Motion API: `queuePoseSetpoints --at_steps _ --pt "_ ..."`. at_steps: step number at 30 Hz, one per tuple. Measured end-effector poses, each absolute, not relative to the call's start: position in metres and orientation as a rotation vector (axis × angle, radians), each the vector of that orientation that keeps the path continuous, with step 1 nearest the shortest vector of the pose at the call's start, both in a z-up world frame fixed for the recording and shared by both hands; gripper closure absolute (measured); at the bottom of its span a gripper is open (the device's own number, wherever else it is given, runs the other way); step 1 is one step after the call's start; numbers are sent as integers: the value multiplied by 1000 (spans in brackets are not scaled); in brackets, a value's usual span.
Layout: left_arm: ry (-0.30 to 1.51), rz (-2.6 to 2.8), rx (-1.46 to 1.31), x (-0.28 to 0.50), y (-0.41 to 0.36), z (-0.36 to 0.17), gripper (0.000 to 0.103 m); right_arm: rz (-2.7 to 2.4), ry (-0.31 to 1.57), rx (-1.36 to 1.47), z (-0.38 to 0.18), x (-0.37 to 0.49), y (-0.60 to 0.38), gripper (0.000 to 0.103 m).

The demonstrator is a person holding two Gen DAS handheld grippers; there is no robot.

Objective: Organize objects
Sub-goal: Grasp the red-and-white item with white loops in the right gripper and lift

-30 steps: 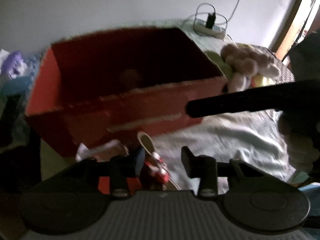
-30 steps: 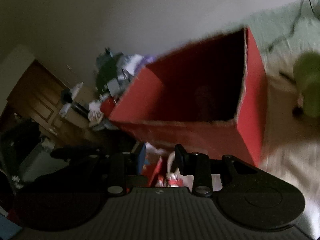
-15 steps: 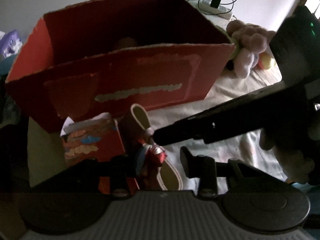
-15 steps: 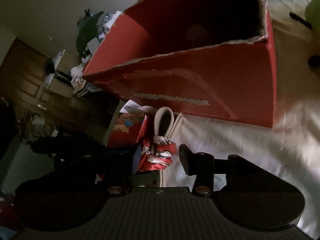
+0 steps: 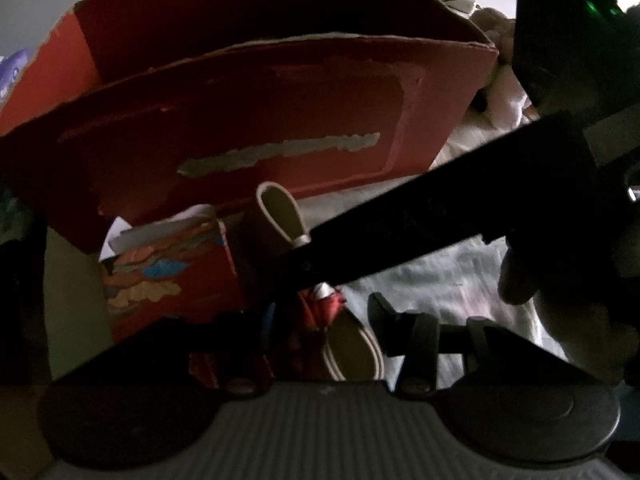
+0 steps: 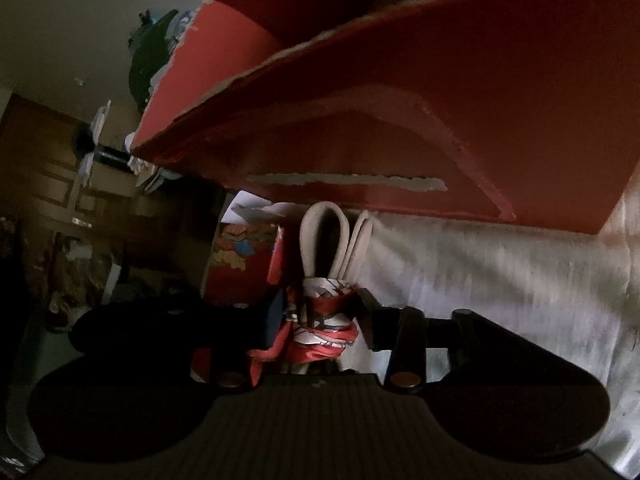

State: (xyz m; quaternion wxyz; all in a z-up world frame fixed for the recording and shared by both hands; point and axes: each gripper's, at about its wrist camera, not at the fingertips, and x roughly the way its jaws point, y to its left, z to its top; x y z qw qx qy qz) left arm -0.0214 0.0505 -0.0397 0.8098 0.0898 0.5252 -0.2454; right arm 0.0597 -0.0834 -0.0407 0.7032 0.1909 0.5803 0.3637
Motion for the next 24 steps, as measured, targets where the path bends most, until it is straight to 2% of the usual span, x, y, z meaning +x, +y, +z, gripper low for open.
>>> queuePoseSetpoints --at_steps 6,24 --pt "1121 -571 195 -21 52 -32 69 815 1288 438 -36 56 -100 70" --pt "967 -784 243 -48 49 22 70 861 1054 377 20 27 -129 72"
